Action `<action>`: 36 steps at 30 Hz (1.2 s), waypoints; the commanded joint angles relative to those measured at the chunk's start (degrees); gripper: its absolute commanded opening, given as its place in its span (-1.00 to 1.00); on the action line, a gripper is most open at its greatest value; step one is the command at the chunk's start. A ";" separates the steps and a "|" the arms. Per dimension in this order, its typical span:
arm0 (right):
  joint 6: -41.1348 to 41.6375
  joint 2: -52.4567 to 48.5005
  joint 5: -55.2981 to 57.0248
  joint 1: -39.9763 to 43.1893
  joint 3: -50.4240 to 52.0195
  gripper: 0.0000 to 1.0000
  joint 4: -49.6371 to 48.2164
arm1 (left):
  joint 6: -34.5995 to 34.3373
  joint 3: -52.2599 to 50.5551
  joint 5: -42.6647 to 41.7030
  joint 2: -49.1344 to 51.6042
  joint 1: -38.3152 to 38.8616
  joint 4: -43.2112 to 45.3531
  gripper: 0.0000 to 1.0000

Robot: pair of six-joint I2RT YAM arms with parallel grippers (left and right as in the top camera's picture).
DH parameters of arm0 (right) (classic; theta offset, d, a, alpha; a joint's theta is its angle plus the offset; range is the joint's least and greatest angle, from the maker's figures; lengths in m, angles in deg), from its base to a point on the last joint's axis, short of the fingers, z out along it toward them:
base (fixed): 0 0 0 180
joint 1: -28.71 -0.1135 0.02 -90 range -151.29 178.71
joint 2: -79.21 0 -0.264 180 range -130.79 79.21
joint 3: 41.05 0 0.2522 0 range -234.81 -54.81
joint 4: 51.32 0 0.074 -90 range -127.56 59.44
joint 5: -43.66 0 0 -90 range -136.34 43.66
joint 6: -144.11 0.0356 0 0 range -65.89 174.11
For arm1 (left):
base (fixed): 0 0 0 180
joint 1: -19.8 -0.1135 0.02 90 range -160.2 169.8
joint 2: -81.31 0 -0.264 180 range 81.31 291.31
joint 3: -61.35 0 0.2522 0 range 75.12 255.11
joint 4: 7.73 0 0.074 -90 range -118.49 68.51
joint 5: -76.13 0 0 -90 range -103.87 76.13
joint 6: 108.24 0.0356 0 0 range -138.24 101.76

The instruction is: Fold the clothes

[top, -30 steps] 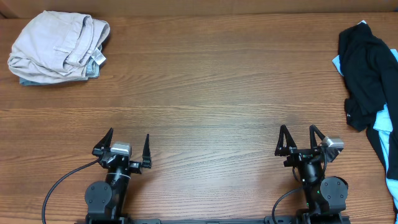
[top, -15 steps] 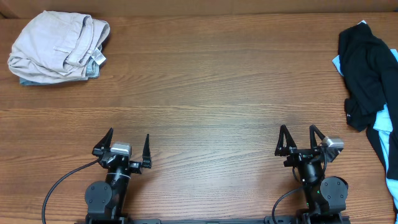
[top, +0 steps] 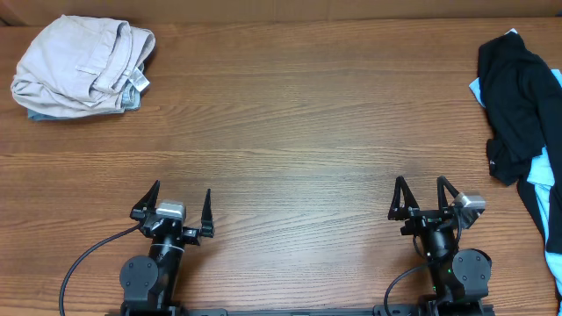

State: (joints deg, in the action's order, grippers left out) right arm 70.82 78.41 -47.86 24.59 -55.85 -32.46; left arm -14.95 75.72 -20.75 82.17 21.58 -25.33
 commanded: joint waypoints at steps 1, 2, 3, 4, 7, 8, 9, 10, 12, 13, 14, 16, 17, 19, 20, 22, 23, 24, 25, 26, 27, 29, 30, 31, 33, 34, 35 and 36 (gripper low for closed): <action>0.26 0.63 -0.22 0.24 0.57 1.00 -0.48 | -0.70 -0.33 -0.07 -0.59 -0.35 0.02 1.00; 0.26 0.63 -0.24 0.24 0.57 1.00 -0.48 | -0.70 -0.33 -0.07 -0.59 -0.35 0.02 1.00; 0.26 0.63 -0.24 0.24 0.57 1.00 -0.48 | -0.70 -0.33 -0.07 -0.59 -0.35 0.02 1.00; 0.26 0.63 -0.24 0.24 0.57 1.00 -0.48 | -0.70 -0.33 -0.07 -0.59 -0.35 0.02 1.00; 0.26 0.63 -0.24 0.24 0.57 1.00 -0.46 | -0.70 -0.33 -0.07 -0.59 -0.35 0.02 1.00; 0.26 0.63 -0.22 0.24 0.57 1.00 -0.46 | -0.70 -0.33 -0.07 -0.59 -0.35 0.02 0.99; 0.26 0.63 -0.24 0.24 0.57 1.00 -0.48 | -0.70 -0.33 -0.07 -0.59 -0.35 0.02 0.99; 0.26 0.63 -0.24 0.24 0.57 1.00 -0.48 | -0.72 -0.33 -0.07 -0.59 -0.35 0.02 0.99; 0.15 0.63 0.50 0.24 0.57 1.00 -0.50 | -0.70 -0.33 -0.07 -0.59 -0.35 0.02 1.00; -0.37 0.63 1.64 0.24 0.57 1.00 -0.48 | -0.70 -0.33 -0.07 -0.59 -0.35 0.02 1.00; -0.42 0.63 2.67 0.24 0.57 1.00 -0.46 | -0.70 -0.33 -0.07 -0.59 -0.35 0.02 1.00; -0.39 0.63 2.71 0.24 0.57 1.00 -0.46 | 0.59 -0.33 0.61 -0.59 -0.37 0.15 0.99; -0.39 0.63 2.71 0.24 0.57 1.00 -0.46 | 1.53 -0.33 1.62 -0.59 -0.37 0.09 1.00; -0.39 0.63 2.71 0.24 0.57 1.00 -0.46 | 1.66 -0.33 2.08 -0.59 -0.37 0.00 1.00; -0.39 0.63 2.71 0.24 0.57 1.00 -0.46 | 1.64 -0.33 1.99 -0.59 -0.37 -0.04 1.00; -0.39 0.63 3.28 0.24 0.57 1.00 -0.52 | 1.64 -0.33 1.97 -0.59 -0.35 -0.04 1.00; -0.39 0.63 4.50 0.24 0.57 1.00 -0.74 | 1.64 -0.33 1.97 -0.59 -0.35 -0.04 0.99; -0.39 0.63 5.29 0.24 0.57 1.00 -0.79 | 1.64 -0.33 2.08 -0.59 -0.35 0.07 0.99; -0.39 0.63 5.31 0.24 0.57 1.00 -0.81 | 1.64 -0.33 2.25 -0.59 -0.35 0.20 0.99; -0.39 0.63 5.31 0.24 0.57 1.00 -0.81 | 1.62 -0.33 2.36 -0.59 -0.35 0.04 1.00; -0.39 0.63 5.31 0.24 0.57 1.00 -0.81 | 1.62 -0.33 2.38 -0.59 -0.37 -0.20 1.00; -0.39 0.63 5.31 0.24 0.57 1.00 -0.81 | 1.27 -0.33 2.32 -0.59 -0.35 -0.17 1.00; -0.39 0.63 5.31 0.24 0.57 1.00 -0.96 | 1.20 -0.33 2.38 -0.59 -0.35 -0.20 1.00; -0.39 0.63 5.31 0.24 0.57 1.00 -1.18 | 1.22 -0.33 2.40 -0.59 -0.35 -0.17 1.00; -0.37 0.63 5.29 0.24 0.57 1.00 -1.95 | 1.20 -0.33 2.36 -0.59 -0.35 -0.13 1.00; -0.35 0.63 5.22 0.24 0.57 1.00 -2.51 | 1.14 -0.33 2.29 -0.59 -0.35 -0.15 1.00; -0.35 0.63 4.81 0.24 0.57 1.00 -3.15 | 1.11 -0.33 2.10 -0.59 -0.35 -0.15 1.00; -0.37 0.63 3.72 0.24 0.55 1.00 -4.11 | 0.72 -0.33 1.66 -0.59 -0.35 0.07 1.00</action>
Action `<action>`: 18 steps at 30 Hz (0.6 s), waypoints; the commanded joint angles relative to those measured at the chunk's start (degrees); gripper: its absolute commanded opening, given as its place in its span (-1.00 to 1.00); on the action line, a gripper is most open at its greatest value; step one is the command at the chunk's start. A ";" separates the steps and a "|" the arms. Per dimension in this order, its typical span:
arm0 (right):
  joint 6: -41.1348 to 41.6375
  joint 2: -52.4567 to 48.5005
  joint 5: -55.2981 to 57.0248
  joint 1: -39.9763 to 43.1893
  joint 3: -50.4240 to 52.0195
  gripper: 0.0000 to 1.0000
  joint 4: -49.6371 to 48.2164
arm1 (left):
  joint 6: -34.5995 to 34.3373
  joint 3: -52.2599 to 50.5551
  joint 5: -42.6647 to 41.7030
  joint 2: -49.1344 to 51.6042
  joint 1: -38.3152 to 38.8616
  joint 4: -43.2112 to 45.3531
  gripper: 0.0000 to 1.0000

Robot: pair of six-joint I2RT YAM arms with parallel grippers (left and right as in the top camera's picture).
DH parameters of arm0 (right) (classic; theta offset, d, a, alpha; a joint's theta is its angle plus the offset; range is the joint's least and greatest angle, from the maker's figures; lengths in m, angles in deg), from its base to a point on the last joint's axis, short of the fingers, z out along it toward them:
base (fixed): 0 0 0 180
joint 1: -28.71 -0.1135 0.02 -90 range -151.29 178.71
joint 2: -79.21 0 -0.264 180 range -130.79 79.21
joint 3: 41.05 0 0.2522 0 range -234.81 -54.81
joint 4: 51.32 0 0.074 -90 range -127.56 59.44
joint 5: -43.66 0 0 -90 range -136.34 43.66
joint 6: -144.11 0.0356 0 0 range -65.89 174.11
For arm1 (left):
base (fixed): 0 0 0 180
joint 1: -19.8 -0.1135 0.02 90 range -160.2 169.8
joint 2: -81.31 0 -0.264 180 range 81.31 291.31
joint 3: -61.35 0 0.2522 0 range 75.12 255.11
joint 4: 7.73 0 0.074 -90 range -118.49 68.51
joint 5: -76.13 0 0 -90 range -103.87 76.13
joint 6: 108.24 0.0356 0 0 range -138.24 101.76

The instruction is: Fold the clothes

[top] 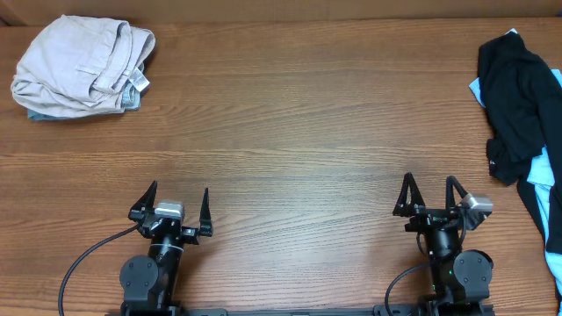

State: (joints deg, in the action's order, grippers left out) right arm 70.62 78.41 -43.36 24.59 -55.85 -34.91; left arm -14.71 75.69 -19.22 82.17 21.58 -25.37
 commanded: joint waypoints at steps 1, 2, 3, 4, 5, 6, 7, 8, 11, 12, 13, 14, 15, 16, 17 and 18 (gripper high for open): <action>-0.17 0.63 -2.16 0.24 0.55 1.00 -2.64 | 0.13 -0.31 -0.48 -0.59 -0.35 0.31 1.00; -0.20 0.63 -3.02 0.24 0.55 1.00 -3.28 | -0.50 -0.28 -1.33 -0.59 -0.35 0.81 1.00; -0.20 0.63 -3.34 0.24 0.55 1.00 -3.56 | -0.96 -0.22 -2.34 -0.59 -0.35 1.29 0.99; -0.20 0.63 -3.37 0.24 0.33 1.00 -3.45 | -1.86 0.24 -2.47 -0.59 -0.35 1.14 0.99; -0.22 0.63 -3.34 0.24 0.00 1.00 -3.21 | -3.52 1.03 -2.40 -0.59 -0.35 0.39 0.99; -0.22 0.63 -3.37 0.24 -0.42 1.00 -2.89 | -4.46 1.97 -2.38 -0.52 -0.35 -0.70 0.99; -0.26 0.63 -3.56 0.24 -1.11 1.00 -2.43 | -5.20 3.43 -2.29 -0.33 -0.35 -2.40 1.00; -0.48 0.63 -3.91 0.24 -1.90 1.00 -2.16 | -5.31 5.05 -2.14 0.09 -0.35 -4.28 1.00; -1.95 0.26 -4.83 0.24 -4.81 1.00 -1.75 | -5.29 10.03 -1.79 2.40 -0.35 -9.42 0.99; -1.97 -0.24 -4.81 0.26 -6.29 1.00 -1.22 | -5.27 11.96 -1.73 3.74 -0.35 -10.75 1.00; -1.99 -0.83 -4.81 0.24 -7.69 1.00 -0.66 | -5.25 13.97 -1.73 5.35 -0.37 -11.67 1.00; -2.10 -1.77 -4.81 0.24 -9.44 1.00 0.15 | -5.25 15.54 -1.75 6.75 -0.37 -12.17 1.00; -2.84 -2.93 -4.87 0.24 -11.34 1.00 0.98 | -5.25 17.57 -1.75 8.72 -0.35 -12.44 1.00; -3.87 -4.55 -5.31 0.24 -13.79 1.00 2.10 | -5.27 20.00 -1.77 11.17 -0.35 -12.52 1.00; -4.72 -5.90 -5.53 0.24 -15.74 1.00 3.04 | -5.27 21.84 -1.90 12.96 -0.35 -12.55 1.00; -5.27 -7.39 -5.68 0.24 -17.81 1.00 4.11 | -5.27 23.52 -2.05 14.67 -0.35 -12.63 0.99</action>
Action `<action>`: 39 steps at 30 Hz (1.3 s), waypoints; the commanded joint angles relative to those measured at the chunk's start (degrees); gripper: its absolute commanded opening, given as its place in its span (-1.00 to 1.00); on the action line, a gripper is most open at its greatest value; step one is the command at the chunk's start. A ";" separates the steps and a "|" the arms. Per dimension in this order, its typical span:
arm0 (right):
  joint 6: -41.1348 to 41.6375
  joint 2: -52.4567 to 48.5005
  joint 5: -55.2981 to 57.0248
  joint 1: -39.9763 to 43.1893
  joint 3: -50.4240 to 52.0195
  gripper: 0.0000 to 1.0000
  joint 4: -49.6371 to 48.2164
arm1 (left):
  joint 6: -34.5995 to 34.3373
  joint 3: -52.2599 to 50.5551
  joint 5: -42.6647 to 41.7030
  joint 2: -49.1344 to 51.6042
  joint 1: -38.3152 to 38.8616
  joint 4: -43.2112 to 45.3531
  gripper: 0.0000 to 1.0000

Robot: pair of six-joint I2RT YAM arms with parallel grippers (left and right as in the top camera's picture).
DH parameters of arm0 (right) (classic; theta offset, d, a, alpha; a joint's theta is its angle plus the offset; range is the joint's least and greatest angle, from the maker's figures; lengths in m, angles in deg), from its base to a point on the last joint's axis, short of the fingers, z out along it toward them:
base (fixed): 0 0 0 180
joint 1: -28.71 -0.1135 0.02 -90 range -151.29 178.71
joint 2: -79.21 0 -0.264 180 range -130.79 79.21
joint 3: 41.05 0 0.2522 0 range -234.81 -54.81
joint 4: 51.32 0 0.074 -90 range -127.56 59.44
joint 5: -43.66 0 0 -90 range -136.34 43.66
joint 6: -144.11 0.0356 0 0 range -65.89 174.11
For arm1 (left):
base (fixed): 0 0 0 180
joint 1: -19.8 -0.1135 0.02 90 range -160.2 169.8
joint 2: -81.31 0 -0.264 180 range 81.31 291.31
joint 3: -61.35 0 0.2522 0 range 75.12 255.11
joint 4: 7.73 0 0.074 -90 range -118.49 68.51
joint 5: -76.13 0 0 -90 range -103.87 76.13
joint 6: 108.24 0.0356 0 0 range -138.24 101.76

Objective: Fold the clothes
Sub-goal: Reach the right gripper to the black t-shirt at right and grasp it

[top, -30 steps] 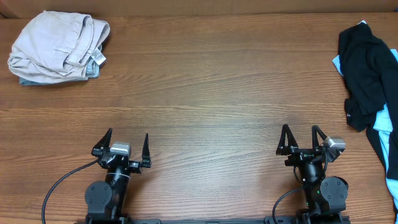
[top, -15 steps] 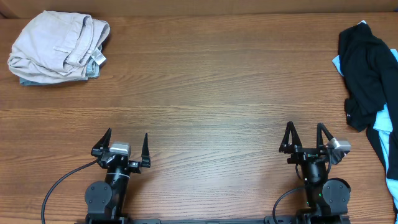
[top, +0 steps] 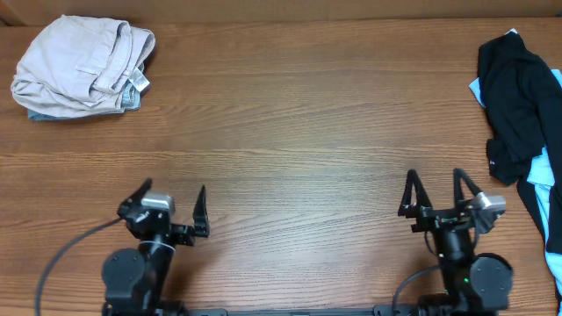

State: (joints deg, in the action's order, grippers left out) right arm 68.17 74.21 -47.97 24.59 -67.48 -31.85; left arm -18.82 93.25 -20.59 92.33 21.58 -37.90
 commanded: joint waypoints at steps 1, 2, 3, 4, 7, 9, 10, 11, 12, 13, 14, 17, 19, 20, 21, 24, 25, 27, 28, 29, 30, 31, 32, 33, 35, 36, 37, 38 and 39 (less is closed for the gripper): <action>-3.72 -5.18 -1.07 0.24 -8.92 1.00 2.43 | -1.16 8.57 -0.87 7.04 -0.35 -0.37 1.00; -4.42 -7.02 -1.07 0.24 -11.34 1.00 3.74 | -1.16 11.30 -0.85 9.55 -0.35 -1.16 1.00; -5.44 -9.38 -1.07 0.24 -14.43 1.00 5.44 | -1.14 14.21 -0.83 12.09 -0.35 -2.38 1.00; -6.54 -11.91 -1.07 0.24 -17.62 1.00 7.34 | -1.14 16.81 -0.81 14.21 -0.35 -3.76 0.99; -9.60 -20.09 -1.05 0.24 -27.69 1.00 14.19 | -1.11 26.58 -0.79 21.92 -0.35 -10.64 1.00; -10.25 -28.59 -0.04 0.26 -37.92 1.00 22.34 | -0.96 35.54 -0.79 28.92 -0.35 -18.49 1.00; -10.54 -32.17 0.02 0.26 -42.05 1.00 25.77 | -0.68 38.91 -0.79 31.65 -0.35 -21.68 0.99; -11.10 -35.91 0.00 0.28 -46.36 1.00 29.35 | -0.66 42.18 -0.76 34.32 -0.35 -24.83 0.99; -11.17 -39.69 0.00 0.31 -50.64 1.00 32.89 | -0.68 45.33 -0.79 36.98 -0.35 -27.80 1.00; -11.17 -43.58 -0.22 0.28 -54.99 1.00 36.33 | -0.68 48.24 -0.79 39.54 -0.35 -30.56 1.00; -11.17 -46.60 -0.74 0.28 -58.40 1.00 38.86 | -0.68 50.34 -0.79 41.46 -0.35 -32.59 0.99; -11.10 -56.06 -5.62 0.28 -68.50 1.00 44.57 | -0.68 55.71 -0.79 47.39 -0.35 -36.85 0.99; -11.10 -60.85 -8.04 0.28 -72.08 1.00 44.63 | -0.68 56.57 -0.28 50.16 -0.35 -37.20 0.99; -11.08 -62.97 -8.92 0.28 -73.00 1.00 44.39 | -0.66 56.54 0.26 51.25 -0.35 -37.03 1.00; -11.06 -64.61 -9.55 0.28 -73.18 1.00 44.28 | -0.72 56.54 0.90 52.78 -0.35 -36.92 1.00; -11.08 -69.18 -10.97 0.31 -73.18 1.00 43.21 | -0.72 56.54 0.76 57.05 -0.35 -36.87 1.00; -11.02 -70.44 -10.12 0.55 -73.18 1.00 42.97 | -0.72 56.54 0.76 58.77 -0.35 -36.87 1.00; -5.97 -73.16 -5.14 2.32 -73.18 1.00 42.60 | -0.72 56.54 0.63 61.94 -0.35 -36.89 1.00; -2.27 -74.62 -2.23 4.04 -73.18 1.00 42.62 | -0.70 56.54 0.72 63.41 -0.35 -36.68 0.99; -0.48 -76.02 -0.79 6.03 -73.18 1.00 42.64 | -0.68 56.54 0.74 64.92 -0.35 -36.30 1.00; 0.11 -77.29 -0.33 7.87 -73.18 0.96 42.64 | -0.70 56.54 0.72 66.10 -0.35 -35.89 0.99; 0.94 -78.88 -0.35 10.27 -73.18 0.93 42.60 | -0.72 56.54 0.66 67.38 -0.35 -35.39 0.99; 1.70 -80.50 -0.39 12.81 -73.18 0.87 42.58 | -0.74 56.54 0.66 68.54 -0.35 -34.86 0.99; 2.60 -82.14 -0.35 15.30 -73.18 0.83 42.60 | -0.74 56.54 0.46 69.46 -0.35 -34.42 1.00; 3.93 -85.31 -0.46 20.00 -73.18 0.77 42.60 | -0.72 56.54 -0.66 70.75 -0.35 -33.73 1.00; 4.24 -87.03 -0.57 22.38 -73.18 0.76 42.58 | -0.74 56.54 -1.09 71.32 -0.35 -33.31 1.00; 4.24 -88.70 -0.57 24.61 -73.18 0.75 42.56 | -0.72 56.54 -1.55 71.76 -0.35 -33.00 1.00; 4.24 -90.18 -0.57 26.43 -73.18 0.75 42.56 | -0.72 56.54 -1.97 72.06 -0.35 -32.72 1.00; 4.31 -92.08 -0.57 28.44 -73.18 0.75 42.47 | -0.72 56.54 -2.19 72.30 -0.31 -32.39 1.00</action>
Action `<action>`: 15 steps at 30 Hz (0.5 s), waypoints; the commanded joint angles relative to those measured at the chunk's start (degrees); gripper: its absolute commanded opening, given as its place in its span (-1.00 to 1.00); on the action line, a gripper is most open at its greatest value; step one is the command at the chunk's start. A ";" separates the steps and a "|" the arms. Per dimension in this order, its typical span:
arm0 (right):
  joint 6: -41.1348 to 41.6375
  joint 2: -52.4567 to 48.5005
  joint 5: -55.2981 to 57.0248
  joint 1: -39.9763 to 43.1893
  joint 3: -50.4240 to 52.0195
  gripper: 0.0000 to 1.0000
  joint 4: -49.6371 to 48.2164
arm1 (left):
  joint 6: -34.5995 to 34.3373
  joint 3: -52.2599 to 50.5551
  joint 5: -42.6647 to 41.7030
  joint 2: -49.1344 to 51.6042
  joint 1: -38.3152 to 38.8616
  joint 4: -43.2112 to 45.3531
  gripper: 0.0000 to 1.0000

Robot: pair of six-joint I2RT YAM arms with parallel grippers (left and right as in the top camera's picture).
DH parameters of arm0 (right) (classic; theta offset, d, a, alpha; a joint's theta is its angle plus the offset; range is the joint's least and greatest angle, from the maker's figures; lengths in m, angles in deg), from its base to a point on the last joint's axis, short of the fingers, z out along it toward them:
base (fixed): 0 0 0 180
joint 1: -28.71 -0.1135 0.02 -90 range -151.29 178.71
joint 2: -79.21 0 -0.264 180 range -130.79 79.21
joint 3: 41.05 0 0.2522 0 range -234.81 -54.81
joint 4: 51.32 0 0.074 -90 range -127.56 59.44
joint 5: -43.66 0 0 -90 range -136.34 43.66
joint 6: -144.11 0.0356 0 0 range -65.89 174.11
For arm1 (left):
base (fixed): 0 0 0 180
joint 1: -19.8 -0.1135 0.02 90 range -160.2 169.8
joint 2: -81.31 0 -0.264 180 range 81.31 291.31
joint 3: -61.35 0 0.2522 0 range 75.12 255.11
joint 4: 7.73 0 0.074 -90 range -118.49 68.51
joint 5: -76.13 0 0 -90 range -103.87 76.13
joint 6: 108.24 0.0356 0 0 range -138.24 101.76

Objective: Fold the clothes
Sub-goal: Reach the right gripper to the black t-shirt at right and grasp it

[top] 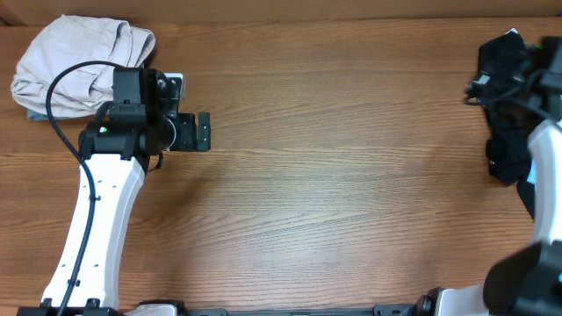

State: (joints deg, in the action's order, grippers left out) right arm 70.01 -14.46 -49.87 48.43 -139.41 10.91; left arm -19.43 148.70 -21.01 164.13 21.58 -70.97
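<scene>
A crumpled beige garment [75, 61] lies at the far left corner of the table. My left arm reaches up beside its right edge, and the left gripper [198, 132] points right just off the pile; only one dark finger shows, so its state is unclear. At the far right edge lies a heap of black clothing [514, 132] with light blue fabric [549, 189] under it. My right gripper [493, 81] hangs over the top of this heap. It is black against black and its fingers cannot be made out.
The wooden table [351, 175] spreads between the two piles. A black cable [61, 88] loops from the left arm over the beige garment. The white right arm link [549, 158] crosses the black heap.
Both arms have left the near table edge. The left gripper is now beside the beige garment at the far left, the right gripper over the black heap at the far right.
Both grippers first stood open and upright at the near edge, clothes untouched. They stayed there with slight shifts, the left one turning a little. Now each arm is stretched out to its own pile, and neither pile has changed shape.
</scene>
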 commanded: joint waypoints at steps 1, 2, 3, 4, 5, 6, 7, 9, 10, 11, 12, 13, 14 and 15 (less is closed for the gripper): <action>2.64 -4.85 1.38 6.10 -1.25 0.75 -0.26 | -0.11 1.09 -1.77 0.74 -0.24 0.92 0.99; 2.80 -6.62 1.60 7.67 -1.25 0.75 -0.17 | -0.13 1.09 -1.79 0.76 -0.24 1.16 1.00; 4.00 -8.41 2.23 9.18 -1.22 0.76 -0.17 | -0.11 1.09 -1.77 0.90 -0.24 1.38 0.99; 5.16 -10.54 2.62 10.71 -1.25 0.77 -0.37 | -0.13 1.09 -1.79 0.92 -0.24 1.68 0.99; 5.38 -11.80 2.49 11.58 -1.25 0.77 -0.61 | -0.13 1.09 -1.77 0.98 -0.24 1.86 0.99; 5.40 -13.40 2.19 12.70 -1.22 0.77 -0.92 | -0.11 1.09 -1.75 1.03 -0.24 2.08 1.00; 5.38 -15.17 1.97 13.70 -1.22 0.77 -1.60 | -0.11 1.09 -1.70 1.05 -0.24 2.16 1.00; 5.25 -17.81 1.99 15.06 -1.22 0.77 -2.95 | -0.11 1.09 -1.73 1.09 -0.24 2.19 1.00; 5.14 -18.73 1.99 15.41 -1.25 0.76 -3.41 | -0.11 1.09 -1.70 1.09 -0.24 2.21 1.00; 5.11 -19.47 2.03 15.67 -1.25 0.76 -3.82 | -0.09 1.09 -1.73 1.09 -0.24 2.27 1.00; 5.11 -20.35 2.21 15.87 -1.22 0.76 -4.46 | -0.11 1.09 -1.73 1.09 -0.24 2.47 0.99; 5.11 -20.87 2.25 15.93 -1.22 0.76 -5.07 | -0.11 1.09 -1.73 1.09 -0.24 2.67 1.00; 5.11 -21.27 2.45 15.93 -1.22 0.76 -5.88 | -0.13 1.09 -1.75 1.09 -0.24 2.97 1.00; 5.11 -21.51 2.60 15.93 -1.18 0.76 -6.73 | -0.15 1.09 -1.79 1.09 -0.24 3.19 1.00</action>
State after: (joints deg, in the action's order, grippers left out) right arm 74.62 -35.73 -47.86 64.54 -139.43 5.73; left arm -19.43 148.70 -21.86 164.90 21.58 -68.37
